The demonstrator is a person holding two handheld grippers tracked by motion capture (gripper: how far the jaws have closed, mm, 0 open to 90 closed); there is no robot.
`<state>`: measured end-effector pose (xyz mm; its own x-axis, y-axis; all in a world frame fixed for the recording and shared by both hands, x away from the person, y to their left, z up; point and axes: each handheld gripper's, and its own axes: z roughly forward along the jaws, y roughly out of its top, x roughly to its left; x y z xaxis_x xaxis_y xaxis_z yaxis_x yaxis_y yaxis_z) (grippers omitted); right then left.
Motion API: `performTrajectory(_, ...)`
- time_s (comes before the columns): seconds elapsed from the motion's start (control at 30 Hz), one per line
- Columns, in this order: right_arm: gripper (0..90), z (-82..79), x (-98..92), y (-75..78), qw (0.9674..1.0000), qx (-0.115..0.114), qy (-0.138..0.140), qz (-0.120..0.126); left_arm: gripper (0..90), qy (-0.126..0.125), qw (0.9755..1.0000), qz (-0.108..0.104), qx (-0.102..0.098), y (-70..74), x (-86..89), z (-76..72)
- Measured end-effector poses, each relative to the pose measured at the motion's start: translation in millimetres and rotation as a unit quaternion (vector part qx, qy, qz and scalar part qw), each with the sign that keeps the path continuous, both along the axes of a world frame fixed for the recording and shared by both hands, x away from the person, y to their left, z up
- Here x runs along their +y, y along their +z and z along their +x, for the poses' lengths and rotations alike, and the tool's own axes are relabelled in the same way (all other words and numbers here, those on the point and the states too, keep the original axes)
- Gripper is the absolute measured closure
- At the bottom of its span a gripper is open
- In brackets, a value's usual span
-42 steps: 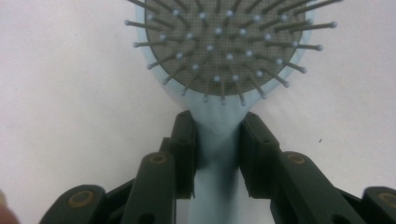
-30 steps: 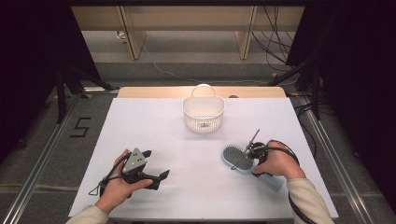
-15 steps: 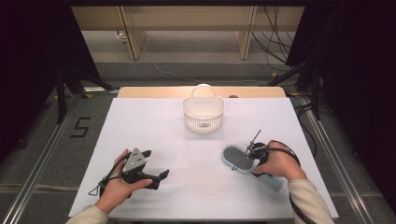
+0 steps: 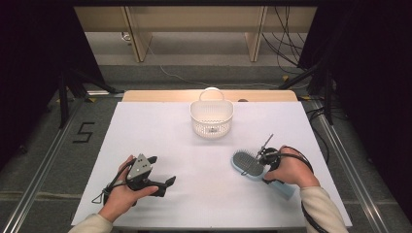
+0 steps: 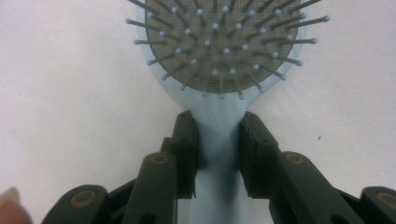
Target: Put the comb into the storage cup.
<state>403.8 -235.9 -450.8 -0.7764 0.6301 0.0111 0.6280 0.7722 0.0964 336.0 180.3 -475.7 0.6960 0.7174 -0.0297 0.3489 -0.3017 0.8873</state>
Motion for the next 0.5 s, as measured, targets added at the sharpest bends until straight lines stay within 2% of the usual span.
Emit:
performTrajectory(0.3, 70.5, -1.7, -3.5, 2.1, 0.9998, -0.007, -0.006, 0.019, 2.2, 0.002, 1.0000, -0.001, 0.002, -0.5, -0.6, 0.7)
performTrajectory(0.5, 70.5, -3.5, -6.0, 6.8, 0.9993, -0.021, -0.009, 0.028, 2.2, 0.007, 1.0000, -0.002, 0.001, -0.1, 0.5, 1.0)
